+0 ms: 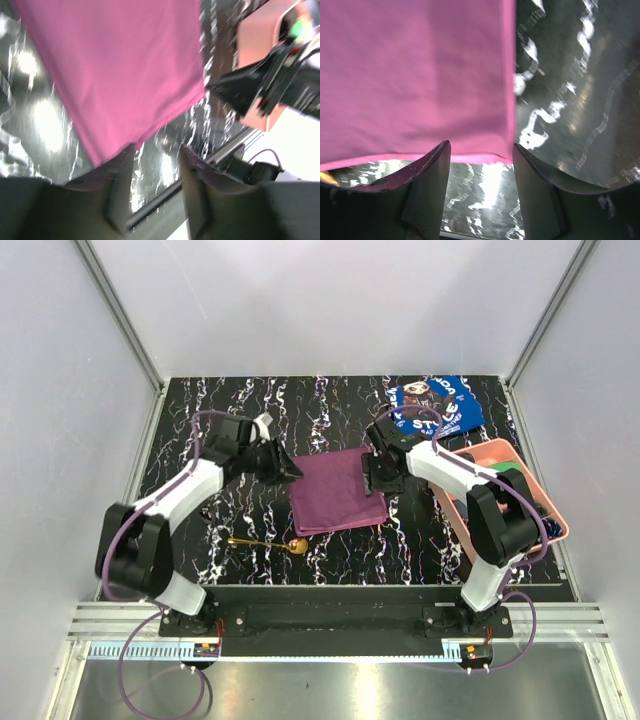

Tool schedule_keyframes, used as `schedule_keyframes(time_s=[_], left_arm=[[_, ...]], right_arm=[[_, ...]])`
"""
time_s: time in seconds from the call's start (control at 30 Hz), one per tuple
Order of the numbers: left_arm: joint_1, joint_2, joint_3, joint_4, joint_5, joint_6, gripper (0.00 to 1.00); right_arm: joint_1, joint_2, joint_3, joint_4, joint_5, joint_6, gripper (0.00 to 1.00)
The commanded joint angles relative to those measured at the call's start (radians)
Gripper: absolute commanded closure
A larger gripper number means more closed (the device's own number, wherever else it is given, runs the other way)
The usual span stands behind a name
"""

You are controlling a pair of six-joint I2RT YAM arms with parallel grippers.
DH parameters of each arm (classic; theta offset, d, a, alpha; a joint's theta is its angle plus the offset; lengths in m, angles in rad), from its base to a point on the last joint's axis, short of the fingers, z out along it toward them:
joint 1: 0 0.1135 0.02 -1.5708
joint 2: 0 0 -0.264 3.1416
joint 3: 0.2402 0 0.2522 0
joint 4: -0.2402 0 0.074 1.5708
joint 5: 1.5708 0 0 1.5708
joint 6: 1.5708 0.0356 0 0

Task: Fold the napkin into a case and place the utensils inside
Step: Fold the square-folded napkin at the center of the board, then pick up the top corner of the square-folded napkin.

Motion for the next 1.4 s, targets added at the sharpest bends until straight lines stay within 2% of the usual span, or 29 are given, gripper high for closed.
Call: schedule_keyframes(time_s=[0.0, 0.17, 0.23, 0.33, 0.57, 0.8, 0.83, 0.93, 1.13, 1.2, 1.27, 1.37], left_arm=[[-0.022, 0.154, 0.056, 0.062, 0.121, 0.004, 0.66], [-0.048, 0.179, 0.008, 0.066, 0.118, 0.051, 0.69], [-0.060, 0.176, -0.021, 0.068, 0.109, 0.063, 0.70], [-0.068, 0.154, -0.061, 0.072, 0.086, 0.068, 0.68], [-0.068, 0.116, -0.147, 0.065, 0.056, 0.080, 0.65], [-0.068, 0.085, -0.170, 0.046, 0.040, 0.080, 0.54], [-0.068, 0.081, -0.171, 0.040, 0.028, 0.085, 0.50], [-0.068, 0.072, -0.174, 0.026, 0.010, 0.097, 0.45], [-0.068, 0.087, -0.170, 0.014, 0.003, 0.100, 0.42], [-0.068, 0.085, -0.167, 0.013, -0.001, 0.102, 0.41], [-0.068, 0.082, -0.164, 0.011, 0.000, 0.102, 0.41], [-0.068, 0.079, -0.159, 0.006, -0.004, 0.103, 0.40]], right_arm=[[-0.005, 0.021, 0.043, 0.017, -0.048, 0.036, 0.40], [-0.005, -0.084, -0.078, 0.026, 0.002, 0.059, 0.43], [-0.008, -0.088, -0.112, 0.034, -0.007, 0.061, 0.45], [-0.014, -0.076, -0.141, 0.046, -0.021, 0.068, 0.53], [-0.038, -0.093, -0.177, 0.080, -0.053, 0.062, 0.56], [-0.062, -0.065, -0.190, 0.127, -0.099, 0.048, 0.60], [-0.065, -0.064, -0.190, 0.130, -0.097, 0.048, 0.61], [-0.065, -0.064, -0.187, 0.135, -0.108, 0.045, 0.64], [-0.063, -0.058, -0.186, 0.138, -0.122, 0.042, 0.73], [-0.066, -0.058, -0.187, 0.138, -0.119, 0.042, 0.73], [-0.066, -0.053, -0.187, 0.136, -0.117, 0.041, 0.67], [-0.068, -0.050, -0.190, 0.138, -0.122, 0.039, 0.65]])
